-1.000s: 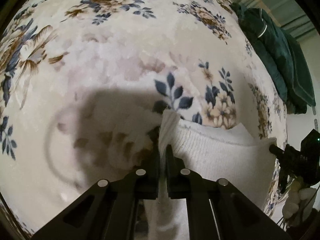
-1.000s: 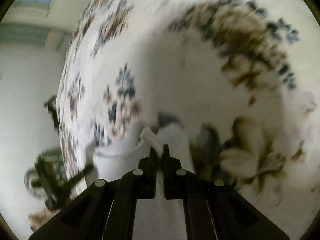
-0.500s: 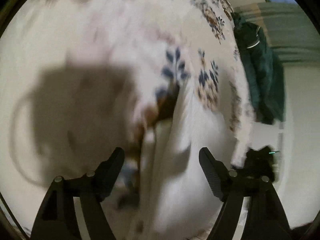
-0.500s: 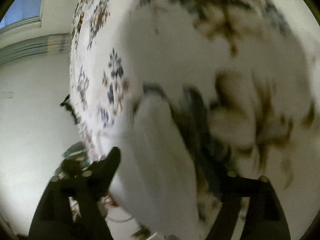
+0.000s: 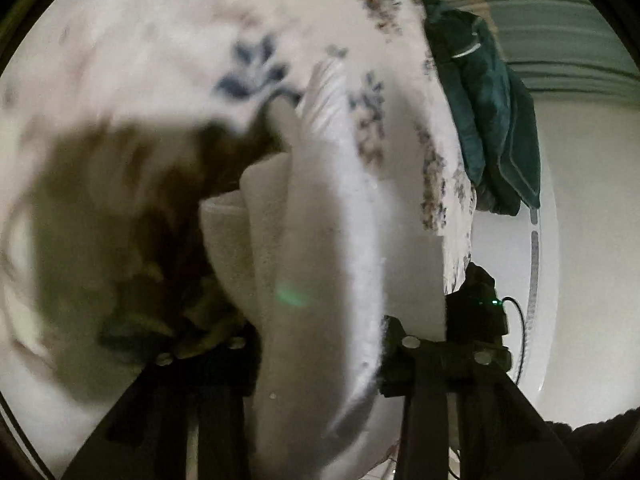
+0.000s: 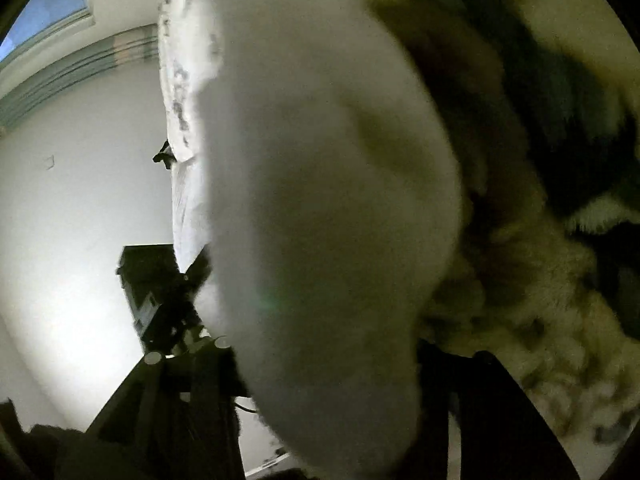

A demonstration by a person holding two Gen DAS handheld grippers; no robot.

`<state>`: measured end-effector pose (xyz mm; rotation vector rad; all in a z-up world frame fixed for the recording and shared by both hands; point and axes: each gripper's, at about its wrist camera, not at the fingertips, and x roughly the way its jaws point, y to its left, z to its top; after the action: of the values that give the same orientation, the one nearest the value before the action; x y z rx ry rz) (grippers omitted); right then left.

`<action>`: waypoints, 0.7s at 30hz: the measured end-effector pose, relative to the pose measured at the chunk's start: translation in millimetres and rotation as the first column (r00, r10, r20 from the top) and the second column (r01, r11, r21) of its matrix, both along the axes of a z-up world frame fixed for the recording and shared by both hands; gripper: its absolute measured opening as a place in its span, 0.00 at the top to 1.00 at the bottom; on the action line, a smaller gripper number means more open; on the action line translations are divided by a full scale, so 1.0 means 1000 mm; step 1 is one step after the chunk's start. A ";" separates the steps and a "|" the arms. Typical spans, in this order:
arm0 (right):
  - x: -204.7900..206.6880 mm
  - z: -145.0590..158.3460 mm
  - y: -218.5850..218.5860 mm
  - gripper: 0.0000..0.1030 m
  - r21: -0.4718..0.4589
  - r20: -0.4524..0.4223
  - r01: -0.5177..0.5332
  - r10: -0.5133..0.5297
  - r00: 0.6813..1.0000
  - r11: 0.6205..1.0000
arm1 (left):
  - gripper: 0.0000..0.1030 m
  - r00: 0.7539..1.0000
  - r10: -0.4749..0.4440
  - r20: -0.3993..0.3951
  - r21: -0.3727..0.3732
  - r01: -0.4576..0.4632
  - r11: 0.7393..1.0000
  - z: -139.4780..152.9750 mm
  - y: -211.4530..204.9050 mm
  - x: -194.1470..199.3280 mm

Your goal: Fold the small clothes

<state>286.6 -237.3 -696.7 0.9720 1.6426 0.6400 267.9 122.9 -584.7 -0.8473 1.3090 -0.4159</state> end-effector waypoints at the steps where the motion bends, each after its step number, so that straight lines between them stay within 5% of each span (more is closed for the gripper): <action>1: 0.008 0.013 0.003 0.60 0.000 0.023 0.006 -0.006 1.000 1.000 | 0.68 1.000 -0.007 0.018 0.005 0.007 1.000 0.009 0.002 0.007; 7: 0.096 0.080 0.015 0.60 0.009 0.163 0.060 -0.060 0.985 0.998 | 0.68 0.991 -0.020 0.133 0.023 0.017 1.000 0.067 0.007 0.089; 12: 0.206 0.107 0.032 0.60 -0.012 0.266 0.110 -0.103 0.959 0.994 | 0.67 0.978 -0.008 0.210 0.039 0.000 0.999 0.085 0.014 0.201; 16: 0.296 0.095 0.042 0.60 -0.050 0.303 0.131 -0.110 0.947 0.990 | 0.66 0.972 -0.015 0.236 0.067 -0.001 0.998 0.069 0.021 0.286; 21: 0.388 0.052 0.048 0.60 -0.138 0.273 0.122 -0.081 0.959 0.983 | 0.63 0.980 -0.062 0.188 0.156 0.033 0.987 0.012 0.016 0.370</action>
<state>674.8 -189.0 -644.7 0.8144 1.3728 0.5398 637.5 138.9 -572.2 -0.6329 1.1670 -0.4195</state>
